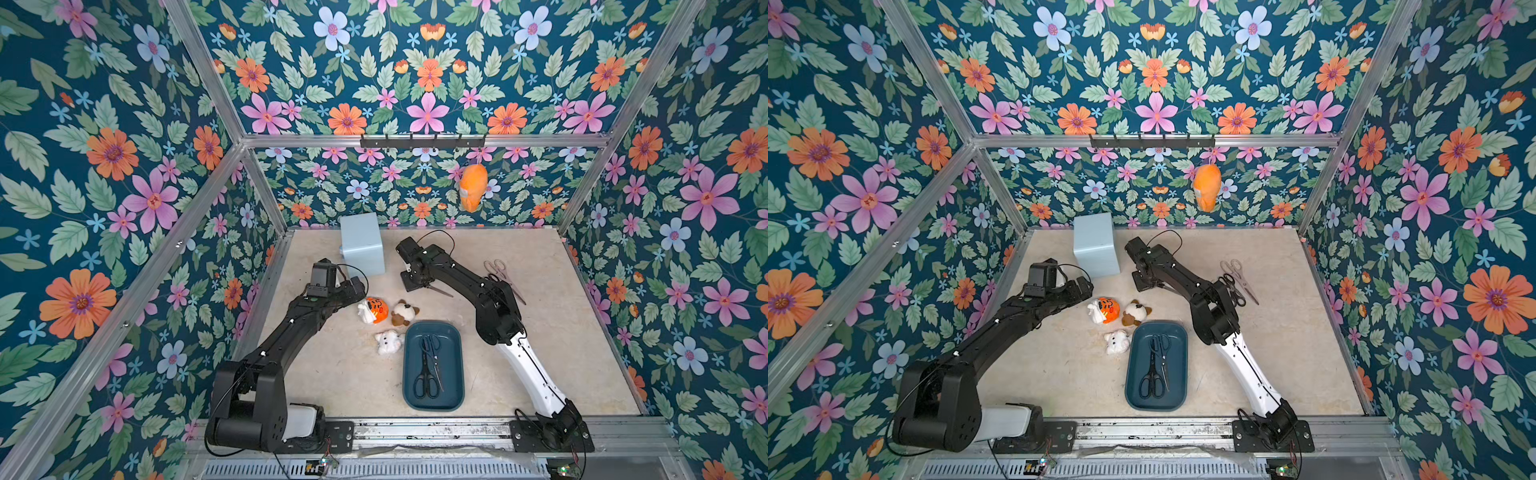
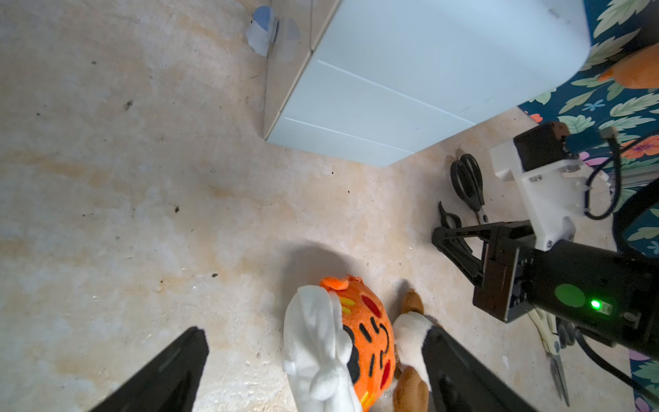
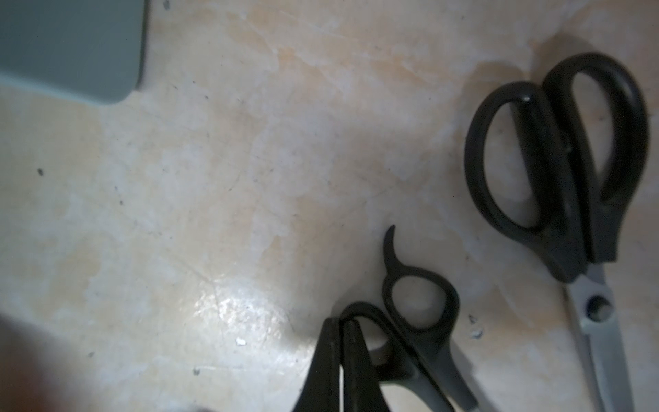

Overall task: Put the scissors into the storage box
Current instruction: Pick up the scissors from the center of the board, then place the scissors in the storage box.

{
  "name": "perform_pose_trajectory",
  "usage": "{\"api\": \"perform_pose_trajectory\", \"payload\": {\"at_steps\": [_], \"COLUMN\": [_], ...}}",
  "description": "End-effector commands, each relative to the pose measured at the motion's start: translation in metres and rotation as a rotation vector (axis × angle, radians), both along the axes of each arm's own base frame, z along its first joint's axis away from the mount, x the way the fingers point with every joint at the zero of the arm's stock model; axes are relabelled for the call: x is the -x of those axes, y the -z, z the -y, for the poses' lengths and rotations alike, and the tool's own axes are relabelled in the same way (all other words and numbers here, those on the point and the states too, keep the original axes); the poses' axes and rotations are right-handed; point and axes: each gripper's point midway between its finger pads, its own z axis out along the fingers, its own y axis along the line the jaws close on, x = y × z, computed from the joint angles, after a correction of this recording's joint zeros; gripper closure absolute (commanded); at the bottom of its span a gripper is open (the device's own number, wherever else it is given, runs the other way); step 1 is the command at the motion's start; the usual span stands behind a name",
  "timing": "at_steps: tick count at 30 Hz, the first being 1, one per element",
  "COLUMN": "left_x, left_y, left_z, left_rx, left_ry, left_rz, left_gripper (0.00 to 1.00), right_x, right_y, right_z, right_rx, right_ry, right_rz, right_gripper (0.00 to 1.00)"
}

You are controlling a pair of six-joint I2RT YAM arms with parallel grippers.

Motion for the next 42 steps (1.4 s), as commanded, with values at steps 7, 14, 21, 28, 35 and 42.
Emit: {"api": "perform_pose_trajectory", "payload": {"at_steps": [7, 14, 21, 28, 35, 42], "left_x": [-0.012, -0.013, -0.014, -0.018, -0.006, 0.006], "left_y": [-0.007, -0.013, -0.01, -0.009, -0.011, -0.018], "left_z": [0.006, 0.007, 0.009, 0.013, 0.011, 0.011], "left_rx": [0.03, 0.029, 0.038, 0.045, 0.027, 0.049], "left_ry": [0.011, 0.018, 0.033, 0.055, 0.078, 0.075], "left_rz": [0.023, 0.051, 0.061, 0.091, 0.112, 0.123], "left_gripper": [0.01, 0.01, 0.01, 0.01, 0.01, 0.01], "right_x": [0.03, 0.019, 0.025, 0.07, 0.157, 0.221], "right_y": [-0.021, -0.08, -0.117, -0.153, -0.147, -0.11], "right_z": [0.032, 0.017, 0.02, 0.015, -0.002, -0.011], "right_rx": [0.07, -0.067, -0.109, -0.181, -0.171, -0.174], "right_ry": [0.083, 0.13, 0.202, 0.267, 0.185, 0.135], "right_rz": [-0.11, -0.028, -0.016, 0.008, 0.0, -0.079], "right_gripper": [1.0, 1.0, 1.0, 1.0, 1.0, 1.0]}}
